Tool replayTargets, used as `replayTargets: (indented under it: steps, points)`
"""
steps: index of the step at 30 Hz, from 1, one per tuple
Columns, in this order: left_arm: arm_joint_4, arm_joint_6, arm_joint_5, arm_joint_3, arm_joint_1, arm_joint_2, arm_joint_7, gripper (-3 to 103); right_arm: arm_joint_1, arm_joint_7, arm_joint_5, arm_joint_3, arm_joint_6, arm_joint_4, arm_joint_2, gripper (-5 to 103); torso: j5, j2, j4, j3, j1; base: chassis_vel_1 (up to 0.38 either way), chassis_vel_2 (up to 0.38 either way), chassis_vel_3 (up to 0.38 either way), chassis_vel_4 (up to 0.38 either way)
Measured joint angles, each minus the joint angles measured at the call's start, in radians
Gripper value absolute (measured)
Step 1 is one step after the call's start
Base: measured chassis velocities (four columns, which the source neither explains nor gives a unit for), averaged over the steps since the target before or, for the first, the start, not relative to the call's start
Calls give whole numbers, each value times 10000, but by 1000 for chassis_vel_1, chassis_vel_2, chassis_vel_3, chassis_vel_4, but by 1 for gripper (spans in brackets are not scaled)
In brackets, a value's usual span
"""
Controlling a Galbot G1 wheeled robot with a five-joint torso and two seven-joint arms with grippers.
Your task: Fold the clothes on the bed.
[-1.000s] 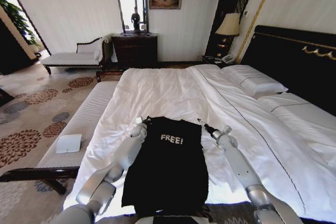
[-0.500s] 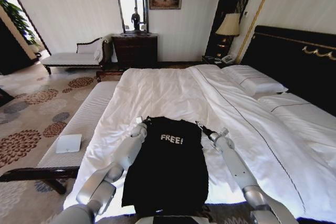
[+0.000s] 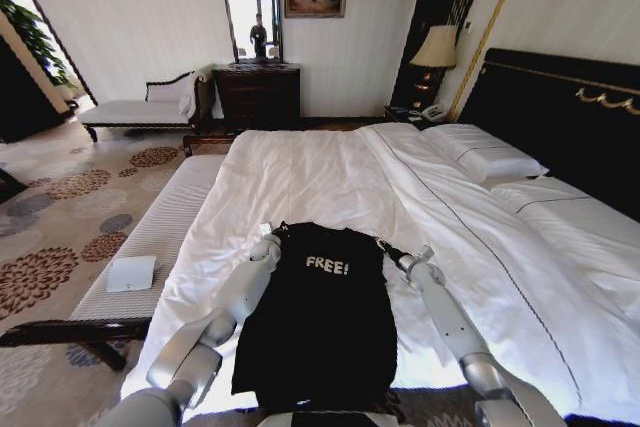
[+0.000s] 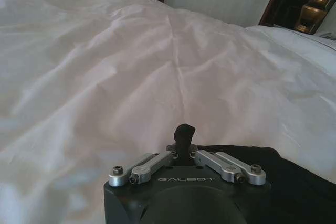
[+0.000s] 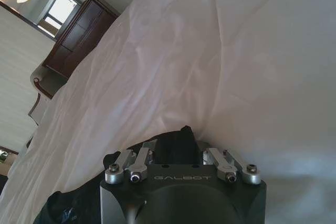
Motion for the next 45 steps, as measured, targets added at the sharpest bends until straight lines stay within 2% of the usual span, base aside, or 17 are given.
replayTargets:
  steps: [2,5,7,12,27,34,38,45]
  points:
    - [4,0,1,7,0,-5,26,2,3,-12,-7,-17,0,-1,0,26,0,0,1,0,0,0,0,0,0]
    - [15,0,0,11,0,-11,42,2,10,-26,-28,-22,-1,-13,6,20,0,0,1,0,0,0,0,0,0]
    - [37,0,1,15,0,-18,54,2,23,-58,-93,-23,-1,-53,35,10,0,0,1,0,0,0,0,0,0]
    - [41,0,3,17,2,-9,56,2,-1,-78,-160,-31,14,-52,49,1,0,0,1,0,0,0,0,0,0]
    - [-358,-2,-135,49,104,97,-31,2,-115,-49,-434,-206,190,568,-183,1,0,0,1,1,0,0,0,0,0]
    - [-1183,96,-670,215,8,398,-327,2,-144,168,-484,-500,265,1989,-760,1,1,0,1,0,0,0,0,0,0]
    - [-2065,167,-1133,288,-5,783,-673,2,-89,382,-262,-812,264,3070,-1372,1,0,0,0,1,0,0,0,0,0]
    - [-2781,209,-1668,359,-15,1319,-995,2,320,834,38,-1286,294,3542,-1853,1,-2,0,0,0,0,0,0,0,0]
